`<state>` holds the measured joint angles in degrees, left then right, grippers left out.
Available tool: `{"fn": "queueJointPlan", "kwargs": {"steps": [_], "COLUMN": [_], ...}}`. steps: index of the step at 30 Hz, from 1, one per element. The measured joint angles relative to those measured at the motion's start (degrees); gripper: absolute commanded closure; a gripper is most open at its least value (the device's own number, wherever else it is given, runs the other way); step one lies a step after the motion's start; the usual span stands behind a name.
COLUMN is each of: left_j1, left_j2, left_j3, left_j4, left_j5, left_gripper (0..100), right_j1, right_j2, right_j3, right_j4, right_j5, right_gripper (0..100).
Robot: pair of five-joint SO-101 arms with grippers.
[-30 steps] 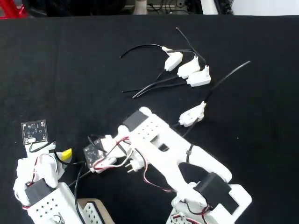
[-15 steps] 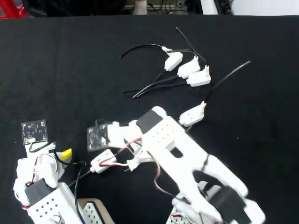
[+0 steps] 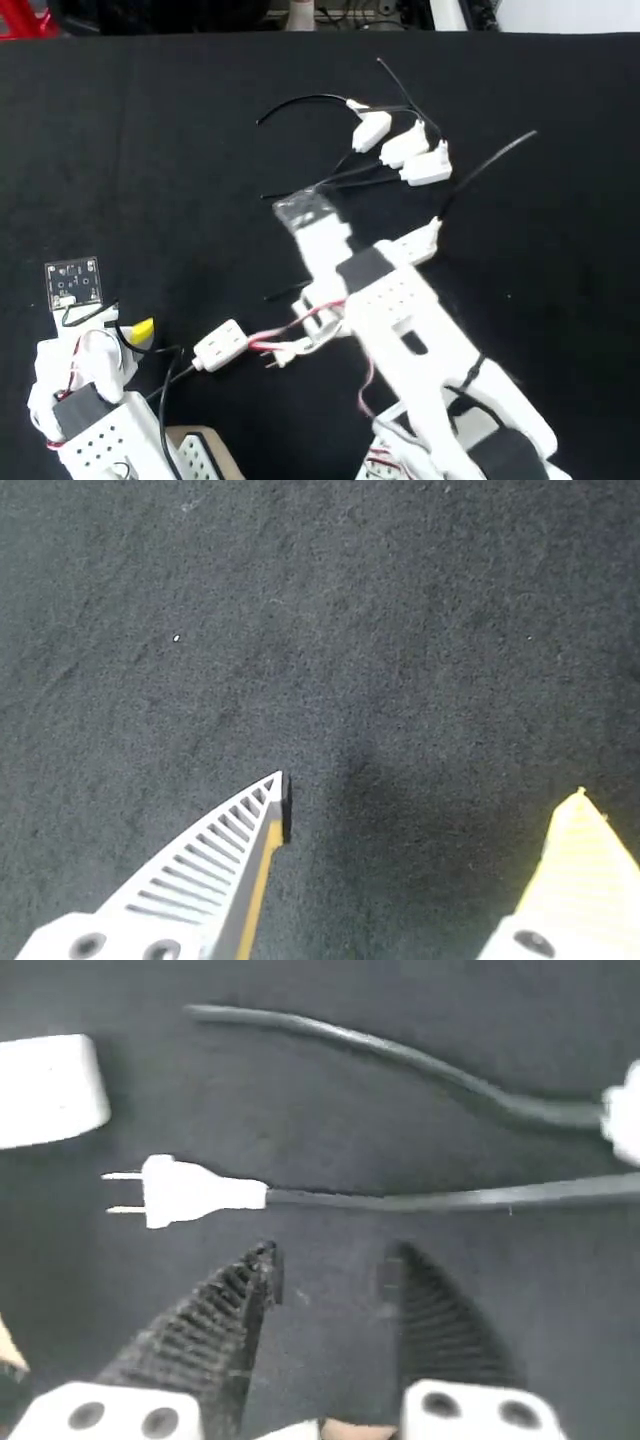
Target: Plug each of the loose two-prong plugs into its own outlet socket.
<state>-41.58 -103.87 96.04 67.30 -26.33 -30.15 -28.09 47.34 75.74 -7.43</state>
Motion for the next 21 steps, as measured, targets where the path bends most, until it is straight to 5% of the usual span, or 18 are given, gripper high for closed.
{"fn": "queueJointPlan", "kwargs": {"steps": [7,17,21], "left_j1": [0.0,0.0,0.0], "left_j2": [0.0,0.0,0.0], "left_j3": [0.0,0.0,0.0], "left_j4": [0.0,0.0,0.0], "left_j5": [0.0,0.0,0.0], "left_gripper": [60,60,60], "right_j1": [12.84,16.35,16.88], "right_j2": [10.46,22.86,23.47], "right_j3": [0.0,0.0,-0.09], "right_j4": [-4.57,-18.9,-19.25], "right_j5": [-2.64,-2.64,-2.64], "right_gripper": [72.7,97.8,98.6]}}
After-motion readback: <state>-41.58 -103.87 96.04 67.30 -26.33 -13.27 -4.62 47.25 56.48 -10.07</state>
